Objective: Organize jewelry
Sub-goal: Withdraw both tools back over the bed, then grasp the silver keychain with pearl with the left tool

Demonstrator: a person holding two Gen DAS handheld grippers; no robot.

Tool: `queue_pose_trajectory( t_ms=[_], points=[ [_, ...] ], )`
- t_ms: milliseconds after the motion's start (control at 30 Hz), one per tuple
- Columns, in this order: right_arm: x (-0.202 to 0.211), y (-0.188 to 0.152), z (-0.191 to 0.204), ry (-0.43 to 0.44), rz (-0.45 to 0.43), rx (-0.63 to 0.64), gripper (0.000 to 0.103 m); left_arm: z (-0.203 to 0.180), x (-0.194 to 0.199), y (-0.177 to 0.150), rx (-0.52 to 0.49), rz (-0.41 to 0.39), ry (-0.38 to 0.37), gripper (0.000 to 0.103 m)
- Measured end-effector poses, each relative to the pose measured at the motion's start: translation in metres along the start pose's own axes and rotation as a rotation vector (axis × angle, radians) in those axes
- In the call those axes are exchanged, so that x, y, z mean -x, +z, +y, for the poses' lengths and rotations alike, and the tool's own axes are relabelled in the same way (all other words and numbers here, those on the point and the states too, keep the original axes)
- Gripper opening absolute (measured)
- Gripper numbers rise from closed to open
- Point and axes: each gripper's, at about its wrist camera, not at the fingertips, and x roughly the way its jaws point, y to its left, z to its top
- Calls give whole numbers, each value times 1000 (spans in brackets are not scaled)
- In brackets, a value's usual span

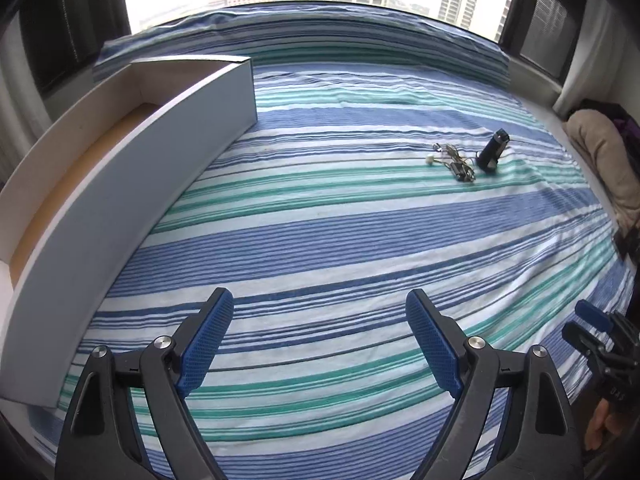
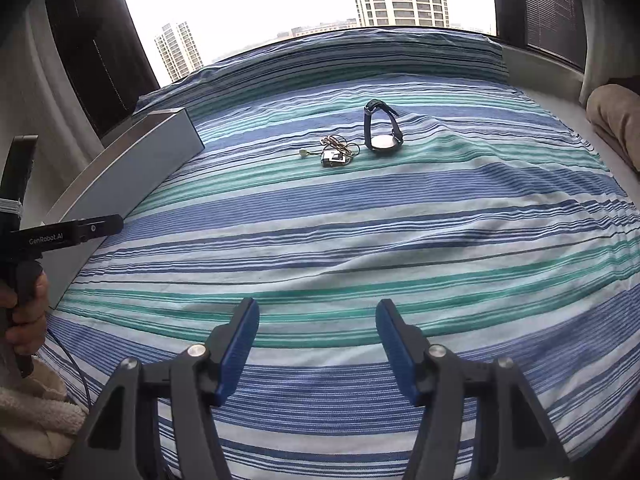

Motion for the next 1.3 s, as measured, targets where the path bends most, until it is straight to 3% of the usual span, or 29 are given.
queue_pose_trajectory(
  t_ms=[233, 467, 533, 667, 767, 867, 933, 1033, 1300],
  points=[
    [-3, 0, 8, 39, -8, 9, 62, -8, 5, 2, -43, -24, 59, 89],
    [-3, -6, 14, 56, -3, 24, 62, -13, 0, 3, -60, -17, 62, 89],
    [-3, -6, 12, 52, -3, 21, 62, -14, -8, 10, -55, 8, 14, 89],
    [-1, -7, 8, 47, -7, 8, 62, -22, -30, 49, 17, 63, -216, 89],
    [3, -10, 4, 51, -20, -10, 62, -46, -54, 90, 25, 104, -341, 88],
    [8, -13, -3, 55, -26, -33, 62, -75, -88, 127, 31, 172, -407, 82],
    [11, -15, -9, 54, -29, -47, 62, -92, -116, 148, 64, 234, -422, 68],
    [16, -17, -17, 51, -33, -67, 62, -110, -153, 166, 116, 294, -385, 52],
    [25, -25, -44, 39, -40, -125, 62, -147, -192, 171, 94, 348, -304, 30]
  ],
)
